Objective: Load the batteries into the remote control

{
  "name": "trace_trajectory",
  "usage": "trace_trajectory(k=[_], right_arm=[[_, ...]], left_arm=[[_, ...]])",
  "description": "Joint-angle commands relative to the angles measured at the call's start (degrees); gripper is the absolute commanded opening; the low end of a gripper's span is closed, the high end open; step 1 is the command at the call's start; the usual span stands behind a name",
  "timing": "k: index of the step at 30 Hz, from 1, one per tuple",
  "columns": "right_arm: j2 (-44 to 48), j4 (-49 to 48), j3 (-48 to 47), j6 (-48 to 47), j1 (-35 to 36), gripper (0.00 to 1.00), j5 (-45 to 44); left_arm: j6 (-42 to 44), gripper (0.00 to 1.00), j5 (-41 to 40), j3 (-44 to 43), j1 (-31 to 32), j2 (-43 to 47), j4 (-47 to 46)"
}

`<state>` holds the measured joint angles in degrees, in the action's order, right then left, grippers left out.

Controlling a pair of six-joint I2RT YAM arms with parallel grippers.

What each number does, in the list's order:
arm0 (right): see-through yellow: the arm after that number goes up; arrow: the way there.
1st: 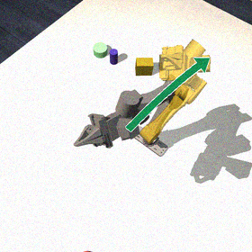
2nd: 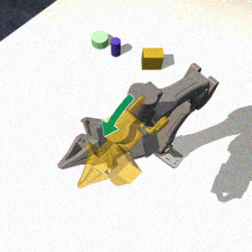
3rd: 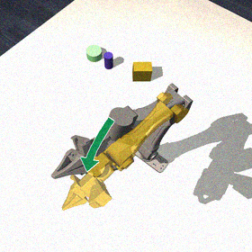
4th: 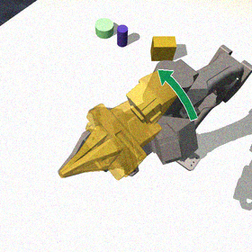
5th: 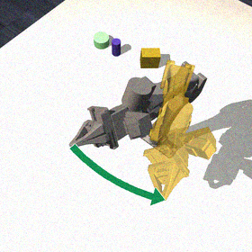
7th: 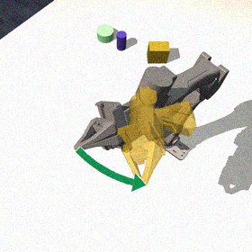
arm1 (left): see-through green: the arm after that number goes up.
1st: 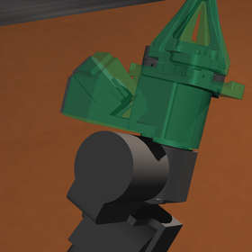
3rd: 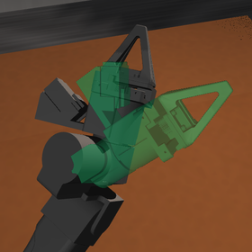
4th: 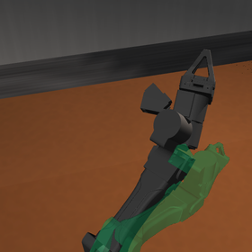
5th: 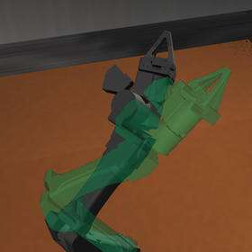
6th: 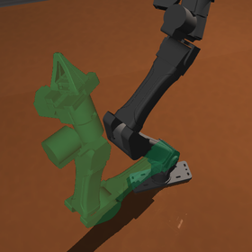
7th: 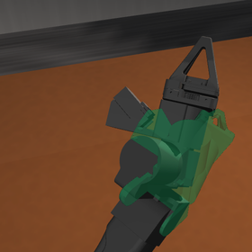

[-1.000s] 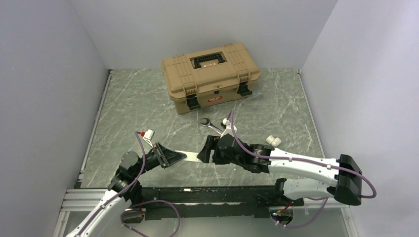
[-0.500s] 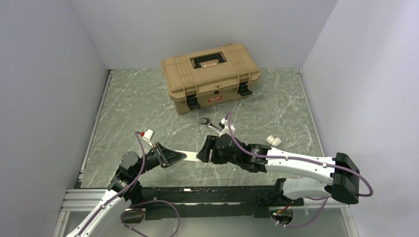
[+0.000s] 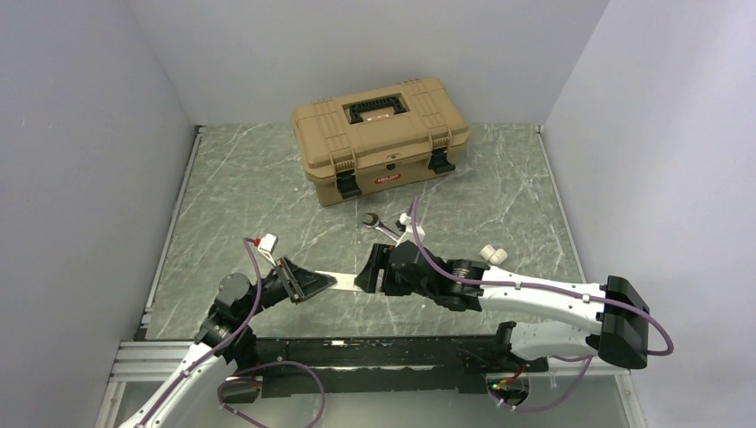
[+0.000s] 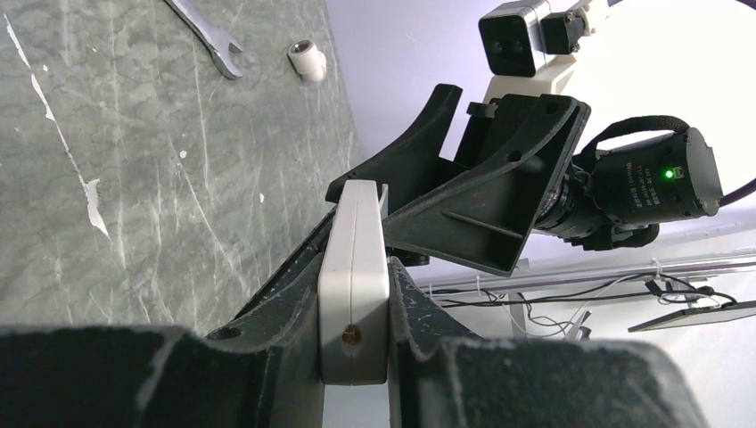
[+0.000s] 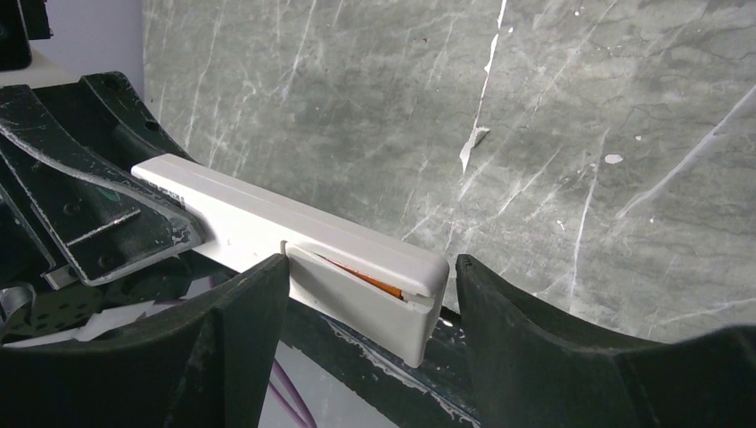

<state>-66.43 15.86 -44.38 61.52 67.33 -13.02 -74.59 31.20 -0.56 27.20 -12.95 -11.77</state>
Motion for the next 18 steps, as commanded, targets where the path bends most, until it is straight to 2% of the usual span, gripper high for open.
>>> trace_trajectory(k=[1, 18], right_arm=[[0.18, -1.54, -1.43, 0.08, 0.21, 0.72, 0.14], [2.56, -0.69, -1.24, 0.09, 0.19, 0.77, -0.43]], left_arm=[[-1.08, 0.0, 1.47, 3.89, 0.31, 0.64, -6.16], [-0.96, 0.0, 1.52, 3.94, 0.31, 0.34, -6.39]])
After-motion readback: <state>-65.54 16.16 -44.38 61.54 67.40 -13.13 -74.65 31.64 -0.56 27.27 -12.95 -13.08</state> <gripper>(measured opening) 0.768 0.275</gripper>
